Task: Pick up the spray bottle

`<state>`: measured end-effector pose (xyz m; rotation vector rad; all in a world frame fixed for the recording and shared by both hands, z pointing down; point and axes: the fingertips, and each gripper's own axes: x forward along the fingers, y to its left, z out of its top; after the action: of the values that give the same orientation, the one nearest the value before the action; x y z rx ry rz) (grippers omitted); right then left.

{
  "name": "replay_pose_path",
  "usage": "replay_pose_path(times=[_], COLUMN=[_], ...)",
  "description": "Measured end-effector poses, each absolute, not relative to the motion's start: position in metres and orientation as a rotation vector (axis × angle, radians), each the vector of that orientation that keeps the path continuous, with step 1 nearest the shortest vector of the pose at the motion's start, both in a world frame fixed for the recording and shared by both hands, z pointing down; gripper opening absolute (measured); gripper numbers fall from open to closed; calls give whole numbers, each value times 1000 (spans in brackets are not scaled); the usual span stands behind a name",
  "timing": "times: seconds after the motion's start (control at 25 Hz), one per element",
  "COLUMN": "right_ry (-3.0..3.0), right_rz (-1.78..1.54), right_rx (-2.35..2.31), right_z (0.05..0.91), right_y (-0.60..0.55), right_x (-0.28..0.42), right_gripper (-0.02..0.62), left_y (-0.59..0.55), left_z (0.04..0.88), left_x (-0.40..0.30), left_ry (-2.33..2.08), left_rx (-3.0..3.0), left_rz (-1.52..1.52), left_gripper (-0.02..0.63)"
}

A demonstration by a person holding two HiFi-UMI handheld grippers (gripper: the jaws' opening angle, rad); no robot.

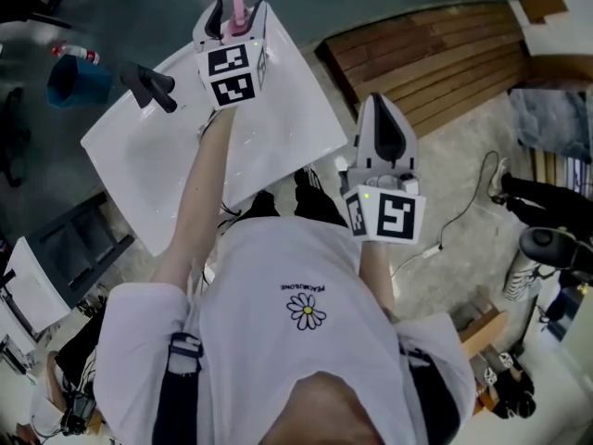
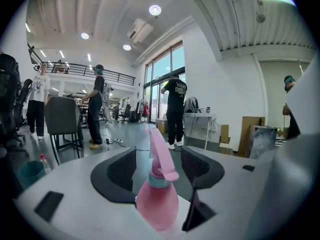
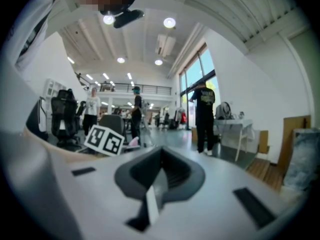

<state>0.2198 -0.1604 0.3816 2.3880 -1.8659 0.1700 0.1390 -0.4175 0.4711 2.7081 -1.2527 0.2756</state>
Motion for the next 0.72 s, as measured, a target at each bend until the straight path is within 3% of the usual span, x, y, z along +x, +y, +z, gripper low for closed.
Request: replay_pose_path(times=[0.56, 0.72], right_ry=[-1856, -1849], right_rz=[184, 190], right_rx=[2386, 2389], right_z=[385, 387], right_y=[-165, -167], right_x=[233, 235], right_gripper=[29, 29], left_y=[-429, -430], left_z=[500, 503], left_x=[143, 146], left_ry=[-1284, -1269], left_rx=[2681, 2685], left_rz=[345, 363], left_gripper=[285, 222])
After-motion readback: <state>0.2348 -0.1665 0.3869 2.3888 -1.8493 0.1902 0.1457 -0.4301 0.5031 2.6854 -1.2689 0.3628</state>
